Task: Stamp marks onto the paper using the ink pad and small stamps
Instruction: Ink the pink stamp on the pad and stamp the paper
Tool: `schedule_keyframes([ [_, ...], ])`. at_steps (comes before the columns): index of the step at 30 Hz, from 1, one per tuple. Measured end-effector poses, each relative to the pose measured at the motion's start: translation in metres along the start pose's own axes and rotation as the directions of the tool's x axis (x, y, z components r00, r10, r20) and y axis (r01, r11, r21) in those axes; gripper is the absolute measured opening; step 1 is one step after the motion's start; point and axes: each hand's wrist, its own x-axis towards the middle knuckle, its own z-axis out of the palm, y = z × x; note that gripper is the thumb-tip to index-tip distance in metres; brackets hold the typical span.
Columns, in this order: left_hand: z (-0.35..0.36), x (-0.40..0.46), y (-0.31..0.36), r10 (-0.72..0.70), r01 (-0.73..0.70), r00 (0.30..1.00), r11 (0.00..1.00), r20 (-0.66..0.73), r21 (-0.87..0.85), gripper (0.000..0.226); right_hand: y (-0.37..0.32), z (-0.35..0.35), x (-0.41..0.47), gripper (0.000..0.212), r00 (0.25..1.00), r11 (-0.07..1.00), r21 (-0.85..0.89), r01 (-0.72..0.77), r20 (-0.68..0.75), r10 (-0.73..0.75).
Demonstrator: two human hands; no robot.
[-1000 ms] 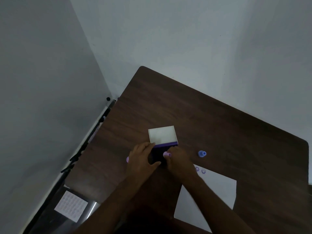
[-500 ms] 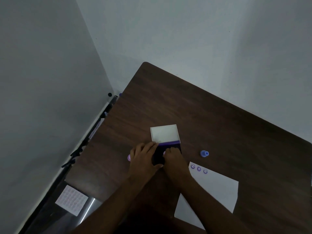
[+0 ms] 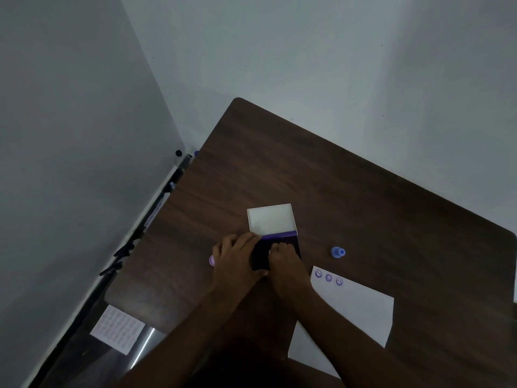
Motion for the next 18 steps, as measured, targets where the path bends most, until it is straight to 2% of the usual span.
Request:
schedule_keyframes([
  [9,0.0,0.0008,0.0043,-0.017,0.017,1.0,0.999,0.018,-0.031,0.08,0.0,-0.0031,0.0005,0.05,0.998,0.999,0.005,-0.034,0.051,0.033],
  [14,-0.0013,0.0008,0.0042,-0.006,0.007,1.0,0.999,0.009,-0.041,0.08,0.0004,0.0014,0.0005,0.045,1.0,1.0,-0.006,-0.006,0.022,0.006],
  [18,-0.0013,0.0035,0.0041,-0.035,0.037,0.998,0.998,0.054,-0.051,0.08,-0.0009,-0.0014,0.0012,0.048,0.998,0.999,0.028,-0.028,0.051,0.026],
])
